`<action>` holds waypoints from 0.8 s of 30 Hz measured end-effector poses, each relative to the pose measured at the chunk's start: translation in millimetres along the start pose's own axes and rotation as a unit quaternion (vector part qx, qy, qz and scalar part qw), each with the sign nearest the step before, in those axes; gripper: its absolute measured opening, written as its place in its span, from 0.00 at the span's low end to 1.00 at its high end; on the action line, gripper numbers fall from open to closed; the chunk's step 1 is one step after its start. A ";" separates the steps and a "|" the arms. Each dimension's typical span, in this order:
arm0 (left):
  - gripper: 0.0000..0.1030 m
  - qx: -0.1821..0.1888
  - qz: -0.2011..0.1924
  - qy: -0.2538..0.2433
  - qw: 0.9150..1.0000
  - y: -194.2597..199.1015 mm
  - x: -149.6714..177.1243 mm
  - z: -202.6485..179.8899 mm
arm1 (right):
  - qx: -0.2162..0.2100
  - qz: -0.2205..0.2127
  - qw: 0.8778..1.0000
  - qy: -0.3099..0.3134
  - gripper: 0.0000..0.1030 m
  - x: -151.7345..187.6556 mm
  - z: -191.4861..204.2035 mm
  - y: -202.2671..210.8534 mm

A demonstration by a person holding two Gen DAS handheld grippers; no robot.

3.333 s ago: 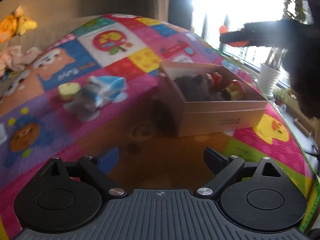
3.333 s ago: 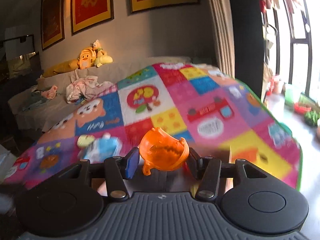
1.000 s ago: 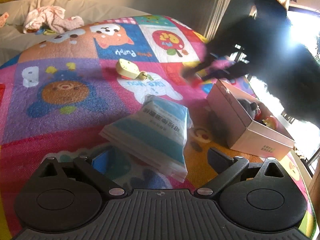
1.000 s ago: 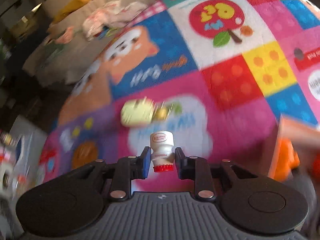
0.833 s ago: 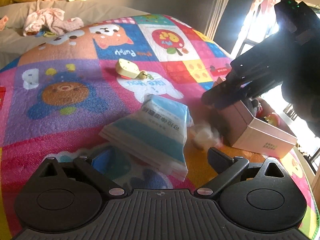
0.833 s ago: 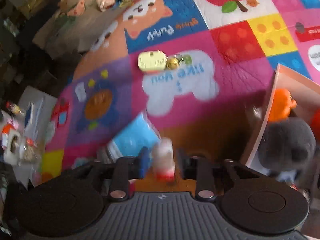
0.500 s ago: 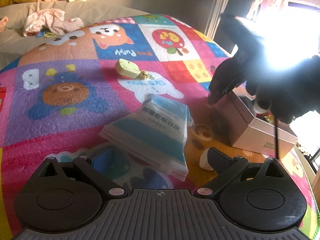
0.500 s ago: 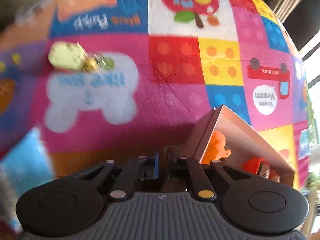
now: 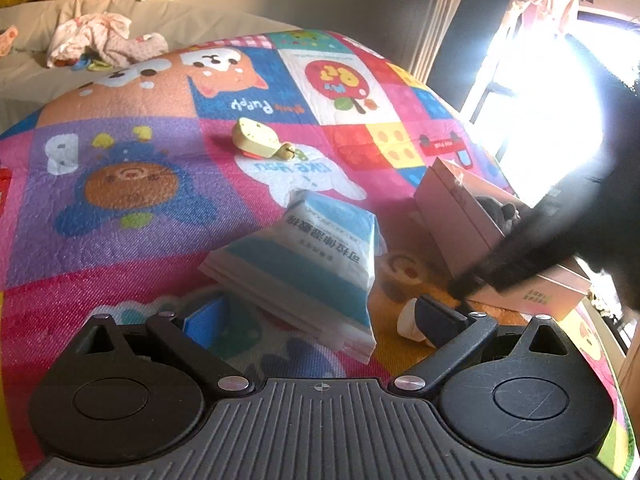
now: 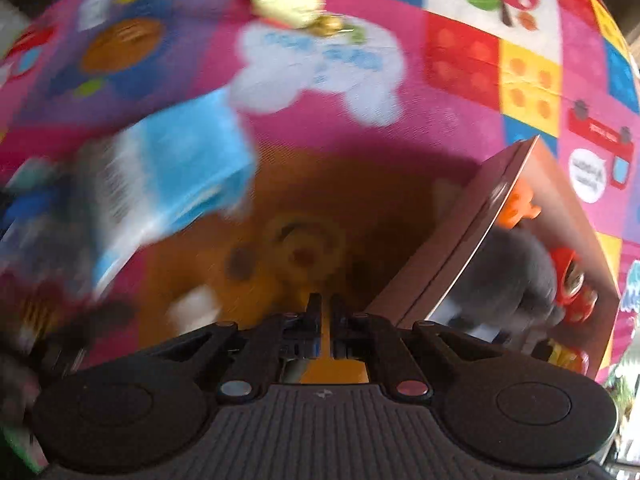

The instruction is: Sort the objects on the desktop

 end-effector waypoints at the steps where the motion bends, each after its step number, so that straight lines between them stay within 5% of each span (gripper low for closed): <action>1: 0.99 0.000 0.000 0.000 1.000 0.1 0.0 0.0 | -0.003 -0.011 1.000 0.001 0.03 5.9 5.3 6.3; 4: 0.99 0.000 -0.001 0.000 1.000 0.2 -0.1 0.3 | -0.027 -0.073 0.996 -0.032 0.07 24.9 10.9 31.0; 8: 0.99 -0.002 -0.002 0.001 1.000 0.4 -0.2 1.3 | -0.047 -0.135 0.987 -0.078 0.35 53.9 19.1 45.1; 13: 0.99 -0.013 -0.013 0.001 1.000 2.9 -2.5 3.4 | -0.055 -0.184 0.974 -0.118 0.36 88.1 32.4 38.2; 15: 0.99 -0.011 -0.027 -0.005 1.000 8.3 -4.3 1.8 | -0.032 -0.196 0.972 -0.123 0.36 99.9 28.0 33.8; 19: 0.99 -0.041 -0.049 -0.044 0.997 22.2 -4.3 -8.0 | 0.085 -0.232 0.956 -0.158 0.41 132.1 0.0 47.8; 24: 0.98 -0.012 -0.035 -0.085 0.996 30.5 -0.2 -42.3 | 0.066 -0.267 0.930 -0.244 0.64 173.9 -18.8 48.7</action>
Point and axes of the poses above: each gripper's, at about its wrist camera, not at the fingertips, and y roughly against the way its jaws point, z to its left, x to its underside, the point moved 8 cm from there along -y, roughly the way its jaws point, and after that the axes turned 12 degrees about y, right-handed, at the moved point
